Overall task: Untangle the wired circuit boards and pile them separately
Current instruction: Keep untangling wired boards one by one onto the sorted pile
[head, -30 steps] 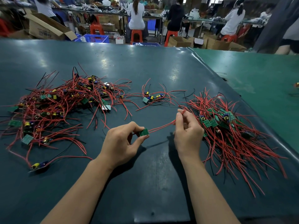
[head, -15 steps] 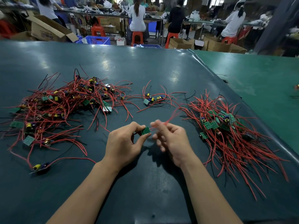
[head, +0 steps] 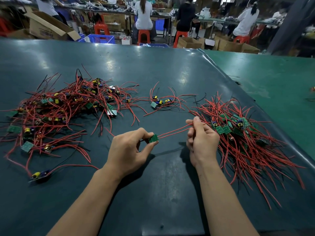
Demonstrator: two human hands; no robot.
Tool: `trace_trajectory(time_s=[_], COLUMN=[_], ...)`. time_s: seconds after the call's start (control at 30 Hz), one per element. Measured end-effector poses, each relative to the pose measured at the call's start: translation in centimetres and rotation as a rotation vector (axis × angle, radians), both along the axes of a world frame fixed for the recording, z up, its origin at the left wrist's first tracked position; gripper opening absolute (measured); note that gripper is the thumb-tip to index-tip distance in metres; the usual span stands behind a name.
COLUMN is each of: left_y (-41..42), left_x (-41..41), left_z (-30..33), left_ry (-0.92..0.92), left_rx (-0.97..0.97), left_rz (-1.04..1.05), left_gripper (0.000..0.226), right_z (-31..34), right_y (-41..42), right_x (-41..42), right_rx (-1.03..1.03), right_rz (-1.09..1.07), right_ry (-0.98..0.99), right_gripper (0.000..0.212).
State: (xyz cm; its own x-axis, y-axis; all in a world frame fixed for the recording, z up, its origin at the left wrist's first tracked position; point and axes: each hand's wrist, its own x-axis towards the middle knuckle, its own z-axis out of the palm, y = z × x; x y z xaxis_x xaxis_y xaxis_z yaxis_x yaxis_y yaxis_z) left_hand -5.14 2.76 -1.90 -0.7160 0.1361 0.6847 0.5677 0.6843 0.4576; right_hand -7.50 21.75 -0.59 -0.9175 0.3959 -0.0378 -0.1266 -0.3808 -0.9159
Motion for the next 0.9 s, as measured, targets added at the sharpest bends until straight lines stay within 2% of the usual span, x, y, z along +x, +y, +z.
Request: trace_trajectory(time_s=[0.13,0.17,0.23,0.3,0.37,0.43,0.5,0.63,0.7,0.77,0.83,0.9], left_y=[-0.6,-0.8,-0.9,-0.7,-0.3,-0.4,-0.7,-2.4,-2.9,-3.0,-3.4,-3.8], left_x=[-0.3,-0.4,-0.5,-0.5,-0.5,-0.8,-1.1,-1.6,-1.7,-1.8,-2.1,-2.5], left_z=[0.2,0.3,0.3,0.4,0.5,0.7,0.7,0.4,0.2,-0.1,-0.4,-0.4], left_ry=[0.033,0.036,0.084,0.175,0.231,0.248,0.255,0.251,0.153,0.029,-0.059,-0.170], left_rx=[0.141,0.200,0.212,0.065,-0.085,-0.166,-0.184,-0.068,0.022,0.039,0.033,0.042], left_rz=[0.143,0.197,0.237,0.122,-0.062,-0.127,-0.068,0.349,0.465,0.544,0.640,0.761], left_gripper=[0.019,0.019,0.021,0.021,0.025,0.029,0.028,0.031,0.038,0.039,0.034,0.034], right_z=[0.6,0.7,0.6,0.5,0.3,0.5,0.6,1.0,1.2,1.3,1.1,1.0], right_y=[1.2,1.1,0.2,-1.5,-2.4,-2.5,-2.5,-1.7,-0.4,0.7,1.0,0.7], right_x=[-0.3,-0.2,0.6,1.7,2.4,2.5,2.4,1.3,0.9,0.8,0.7,0.6], right_rx=[-0.189,-0.157,0.027,0.229,0.321,0.331,0.324,0.156,0.016,-0.145,-0.276,-0.326], right_rz=[-0.035,0.041,0.358,0.689,0.803,0.777,0.693,0.200,-0.072,-0.230,-0.201,-0.060], right_ry=[0.047,0.008,-0.092,-0.137,-0.107,-0.080,-0.064,0.002,0.040,0.022,-0.034,-0.070], right_gripper=[0.029,0.027,0.030,0.037,0.032,0.025,0.023,0.027,0.028,0.028,0.027,0.026])
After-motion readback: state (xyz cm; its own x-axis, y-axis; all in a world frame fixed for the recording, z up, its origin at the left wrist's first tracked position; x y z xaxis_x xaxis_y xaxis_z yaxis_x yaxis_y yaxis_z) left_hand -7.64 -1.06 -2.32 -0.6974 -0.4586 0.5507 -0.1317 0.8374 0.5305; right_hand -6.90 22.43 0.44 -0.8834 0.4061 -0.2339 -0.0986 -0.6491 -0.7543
